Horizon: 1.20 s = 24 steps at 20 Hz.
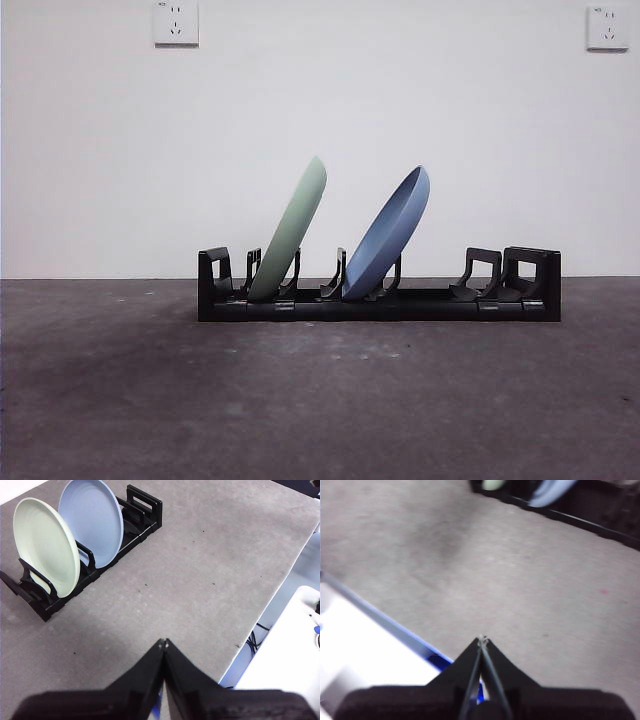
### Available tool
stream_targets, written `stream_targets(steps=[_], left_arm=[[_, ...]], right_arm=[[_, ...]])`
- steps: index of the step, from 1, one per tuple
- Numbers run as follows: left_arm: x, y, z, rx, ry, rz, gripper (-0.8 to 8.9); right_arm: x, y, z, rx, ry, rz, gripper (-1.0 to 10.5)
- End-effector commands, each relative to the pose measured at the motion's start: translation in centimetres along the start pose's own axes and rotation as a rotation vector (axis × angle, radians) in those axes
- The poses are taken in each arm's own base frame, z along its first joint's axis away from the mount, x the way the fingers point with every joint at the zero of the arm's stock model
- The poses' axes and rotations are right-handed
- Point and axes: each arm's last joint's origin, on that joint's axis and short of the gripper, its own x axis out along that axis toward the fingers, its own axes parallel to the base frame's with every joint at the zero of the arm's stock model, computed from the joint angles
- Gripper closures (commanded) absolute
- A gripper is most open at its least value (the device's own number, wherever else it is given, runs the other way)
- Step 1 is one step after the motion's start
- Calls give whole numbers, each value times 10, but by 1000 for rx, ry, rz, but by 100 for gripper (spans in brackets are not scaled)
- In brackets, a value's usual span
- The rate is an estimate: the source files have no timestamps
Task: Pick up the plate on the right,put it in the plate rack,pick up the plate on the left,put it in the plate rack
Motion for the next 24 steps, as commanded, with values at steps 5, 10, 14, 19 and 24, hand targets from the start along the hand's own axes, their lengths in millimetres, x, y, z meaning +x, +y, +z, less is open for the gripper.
stream_targets(steps=[5, 10, 14, 19, 24], left_arm=[[3, 0, 1, -7, 2, 0, 818], [11, 2, 12, 54, -58, 80, 817], [5, 11, 28, 200, -222, 223, 817], [-6, 50, 19, 297, -438, 256, 817], [19, 72, -57, 256, -483, 450, 817]], right_arm=[[11, -5, 5, 16, 65, -106, 945], [23, -9, 11, 20, 108, -156, 945], [36, -12, 18, 25, 153, -160, 945], [50, -15, 25, 32, 205, -161, 945], [59, -16, 28, 35, 233, -161, 945]])
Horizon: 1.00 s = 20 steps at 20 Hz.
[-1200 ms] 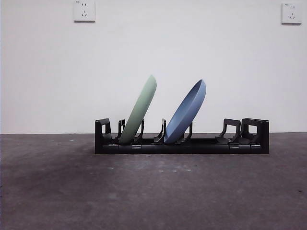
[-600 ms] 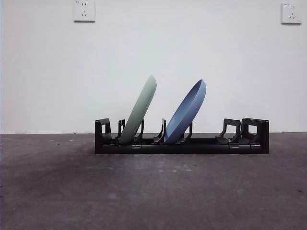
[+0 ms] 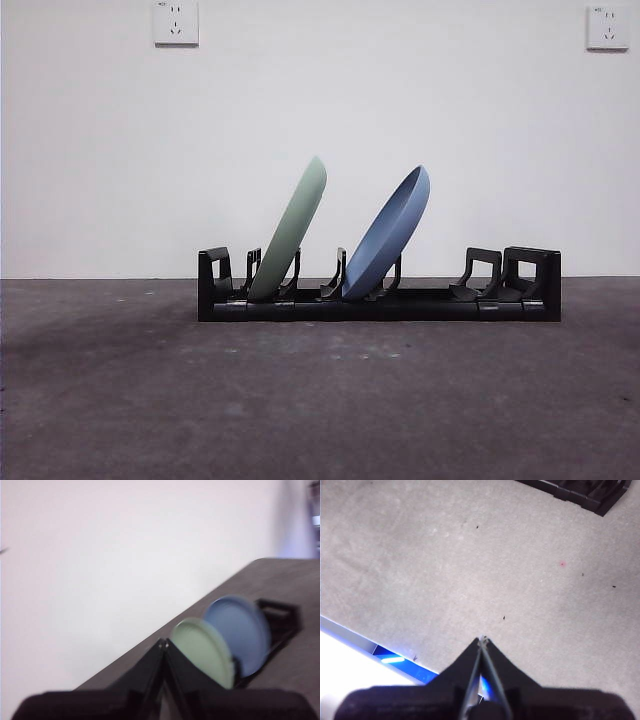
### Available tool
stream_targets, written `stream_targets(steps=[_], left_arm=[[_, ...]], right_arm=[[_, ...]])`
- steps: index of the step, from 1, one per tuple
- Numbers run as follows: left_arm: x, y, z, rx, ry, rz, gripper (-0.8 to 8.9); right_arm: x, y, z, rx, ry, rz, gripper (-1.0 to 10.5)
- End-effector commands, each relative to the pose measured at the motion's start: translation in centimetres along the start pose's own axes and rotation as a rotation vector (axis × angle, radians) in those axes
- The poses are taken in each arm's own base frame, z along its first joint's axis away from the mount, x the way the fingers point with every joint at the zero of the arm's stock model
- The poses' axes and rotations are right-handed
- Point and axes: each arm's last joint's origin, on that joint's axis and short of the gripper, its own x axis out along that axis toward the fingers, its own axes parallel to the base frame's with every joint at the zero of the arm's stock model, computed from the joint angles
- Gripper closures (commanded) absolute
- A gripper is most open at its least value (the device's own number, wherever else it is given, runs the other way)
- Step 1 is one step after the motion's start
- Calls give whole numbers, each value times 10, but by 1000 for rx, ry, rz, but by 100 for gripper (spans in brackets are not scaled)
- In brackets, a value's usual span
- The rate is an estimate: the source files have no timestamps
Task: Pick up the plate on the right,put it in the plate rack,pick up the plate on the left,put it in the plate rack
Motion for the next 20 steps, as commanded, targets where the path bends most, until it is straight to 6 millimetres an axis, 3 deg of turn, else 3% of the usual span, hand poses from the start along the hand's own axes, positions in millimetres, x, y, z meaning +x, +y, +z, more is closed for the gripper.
stream_targets(steps=[1, 5, 9, 17, 20], left_arm=[[-3, -15, -52, 3, 39, 28, 817], [-11, -40, -125, -15, 77, 63, 817], [-18, -58, -173, -73, 130, 118, 817], [-22, -77, -228, -210, 184, 170, 817], [-23, -78, -228, -230, 186, 174, 817]], right_arm=[[3, 0, -1, 4, 33, -4, 945], [3, 0, 0, 5, 34, -4, 945], [3, 0, 0, 5, 34, -4, 945], [3, 0, 0, 5, 34, -4, 945], [3, 0, 0, 5, 34, -4, 945]])
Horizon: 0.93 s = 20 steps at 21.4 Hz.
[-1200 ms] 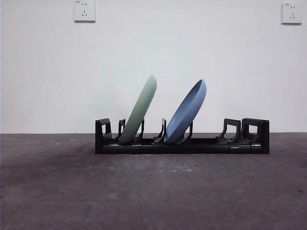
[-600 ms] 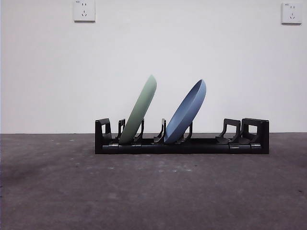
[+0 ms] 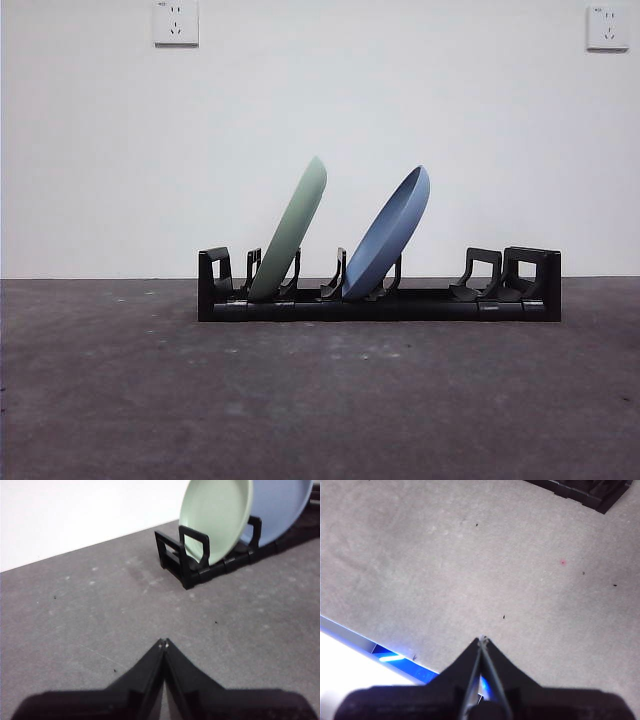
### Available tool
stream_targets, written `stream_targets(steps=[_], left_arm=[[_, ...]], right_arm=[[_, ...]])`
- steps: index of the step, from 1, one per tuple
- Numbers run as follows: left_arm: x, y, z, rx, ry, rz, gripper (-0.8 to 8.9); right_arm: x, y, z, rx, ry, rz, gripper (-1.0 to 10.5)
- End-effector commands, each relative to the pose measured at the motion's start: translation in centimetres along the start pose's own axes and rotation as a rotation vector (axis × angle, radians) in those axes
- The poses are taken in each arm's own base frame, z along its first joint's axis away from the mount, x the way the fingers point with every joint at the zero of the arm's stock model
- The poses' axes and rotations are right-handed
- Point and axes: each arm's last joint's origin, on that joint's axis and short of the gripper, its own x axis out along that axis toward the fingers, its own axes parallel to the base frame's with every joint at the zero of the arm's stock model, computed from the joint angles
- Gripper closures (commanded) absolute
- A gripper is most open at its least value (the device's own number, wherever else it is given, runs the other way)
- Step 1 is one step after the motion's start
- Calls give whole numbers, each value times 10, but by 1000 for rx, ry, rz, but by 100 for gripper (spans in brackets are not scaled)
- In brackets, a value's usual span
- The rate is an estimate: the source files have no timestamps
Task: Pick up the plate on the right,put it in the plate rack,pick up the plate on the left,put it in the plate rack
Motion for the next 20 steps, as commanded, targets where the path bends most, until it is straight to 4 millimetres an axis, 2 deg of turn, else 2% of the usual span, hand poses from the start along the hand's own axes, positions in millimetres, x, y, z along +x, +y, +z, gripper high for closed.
stream_targets(steps=[1, 15, 18, 20], left_arm=[[0, 0, -1, -24, -19, 10, 817], [3, 0, -5, -40, 32, 0, 817], [4, 0, -6, -42, 43, -2, 817], [4, 0, -6, -43, 47, -2, 817]], right_arm=[[1, 0, -2, 4, 24, -4, 945], [-1, 0, -2, 3, 8, -6, 945], [-25, -9, -14, -21, -127, -131, 945], [-50, -14, -24, -14, -311, -172, 945]])
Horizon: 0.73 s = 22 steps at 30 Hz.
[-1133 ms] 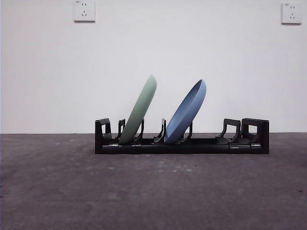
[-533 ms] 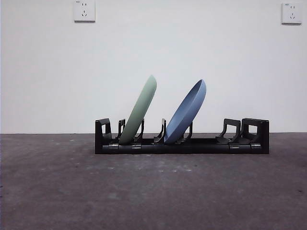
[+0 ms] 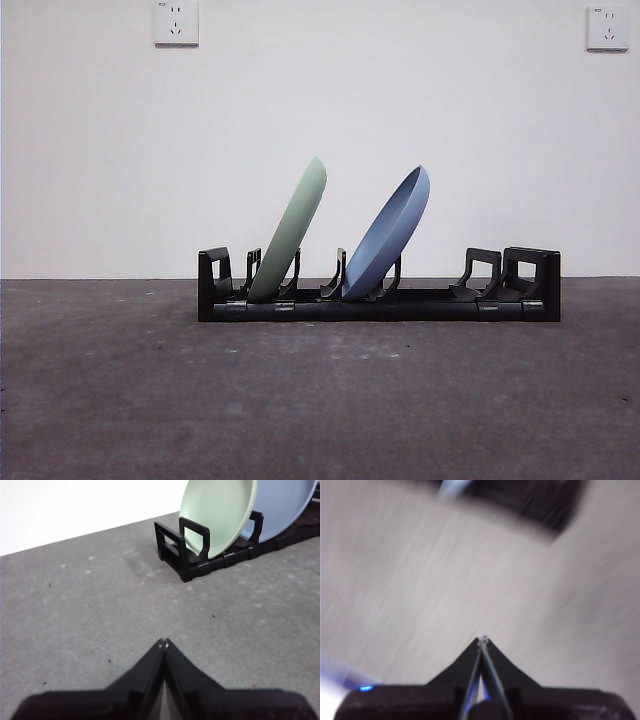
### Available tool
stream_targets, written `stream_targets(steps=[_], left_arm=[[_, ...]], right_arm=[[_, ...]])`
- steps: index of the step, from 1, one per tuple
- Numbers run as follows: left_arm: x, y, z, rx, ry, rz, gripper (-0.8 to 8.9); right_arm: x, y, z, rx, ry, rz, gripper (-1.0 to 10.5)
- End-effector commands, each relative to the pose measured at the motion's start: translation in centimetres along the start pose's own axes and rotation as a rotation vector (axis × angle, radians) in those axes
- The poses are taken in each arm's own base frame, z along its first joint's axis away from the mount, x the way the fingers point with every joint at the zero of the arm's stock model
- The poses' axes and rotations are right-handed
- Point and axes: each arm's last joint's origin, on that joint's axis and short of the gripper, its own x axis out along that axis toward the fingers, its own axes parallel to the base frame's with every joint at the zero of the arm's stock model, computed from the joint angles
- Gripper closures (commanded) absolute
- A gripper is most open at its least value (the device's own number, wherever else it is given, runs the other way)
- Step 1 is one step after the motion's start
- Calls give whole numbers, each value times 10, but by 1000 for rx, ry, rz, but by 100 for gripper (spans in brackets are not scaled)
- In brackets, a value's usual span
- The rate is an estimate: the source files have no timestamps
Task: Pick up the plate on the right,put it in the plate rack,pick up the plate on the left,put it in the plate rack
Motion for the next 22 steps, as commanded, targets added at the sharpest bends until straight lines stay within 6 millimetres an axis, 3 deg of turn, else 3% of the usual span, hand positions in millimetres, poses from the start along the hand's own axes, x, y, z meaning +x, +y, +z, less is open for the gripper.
stream_targets(steps=[1, 5, 7, 11, 22], left_arm=[[1, 0, -3, -8, 6, 5, 817], [1, 0, -3, -8, 6, 5, 817], [1, 0, -3, -8, 8, 5, 817], [1, 0, -3, -9, 11, 4, 817], [2, 0, -4, -9, 14, 4, 817]], right_arm=[[-31, -9, -7, 24, -233, -45, 945], [-89, -15, -37, 61, -607, -263, 945], [-95, -12, -54, 47, -714, -357, 945], [-69, -9, -84, 64, -808, -421, 945], [64, -16, -150, 186, -807, -375, 945]])
